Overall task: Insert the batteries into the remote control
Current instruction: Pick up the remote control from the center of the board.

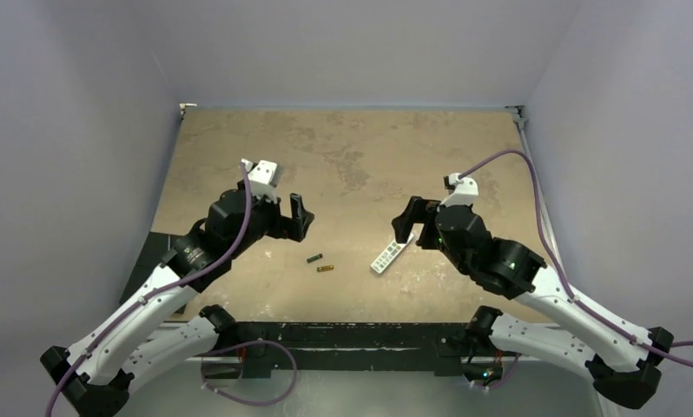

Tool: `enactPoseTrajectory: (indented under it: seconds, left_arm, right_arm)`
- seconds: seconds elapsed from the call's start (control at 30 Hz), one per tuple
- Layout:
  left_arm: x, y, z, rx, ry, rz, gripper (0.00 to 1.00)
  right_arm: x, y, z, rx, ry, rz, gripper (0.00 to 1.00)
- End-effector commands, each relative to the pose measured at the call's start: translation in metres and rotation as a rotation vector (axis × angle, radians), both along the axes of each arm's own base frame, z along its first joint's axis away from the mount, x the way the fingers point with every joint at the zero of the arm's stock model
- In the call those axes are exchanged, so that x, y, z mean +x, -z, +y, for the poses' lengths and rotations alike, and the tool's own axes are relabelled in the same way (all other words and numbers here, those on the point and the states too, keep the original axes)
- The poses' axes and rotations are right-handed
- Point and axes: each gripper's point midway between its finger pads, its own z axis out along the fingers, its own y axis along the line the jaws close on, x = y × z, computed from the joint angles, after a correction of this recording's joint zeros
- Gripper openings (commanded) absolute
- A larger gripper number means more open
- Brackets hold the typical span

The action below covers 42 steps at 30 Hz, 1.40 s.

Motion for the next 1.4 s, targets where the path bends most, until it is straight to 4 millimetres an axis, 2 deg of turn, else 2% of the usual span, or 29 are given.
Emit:
enactPoseTrajectory:
  seconds: [0.0,0.17,0.53,0.77,1.07,1.37]
  left_arm:
    - [0.001,-0.006,0.014,0.008,-0.058,-0.031,0.99]
    - [0.002,-0.011,0.021,0.013,-0.087,-0.044,0.99]
    - [0.002,-0.013,0.029,0.017,-0.121,-0.054,0.99]
    - [0.001,-0.009,0.024,0.013,-0.094,-0.038,0.99]
    - [0.001,-0.005,0.019,0.015,-0.073,-0.021,0.99]
    - [0.000,-0.005,0.018,0.008,-0.068,-0.020,0.99]
  right_arm:
    - [-0.003,0.007,-0.011,-0.023,0.041,0.027,0.99]
    - [-0.004,0.023,0.000,-0.054,-0.003,0.064,0.99]
    - [0.003,0.060,0.008,-0.147,0.013,0.151,0.99]
    - [0.010,0.083,0.015,-0.202,0.052,0.219,0.99]
    - [0.011,0.122,0.020,-0.225,0.155,0.335,0.99]
    - [0.015,0.138,0.027,-0.190,0.243,0.389,0.99]
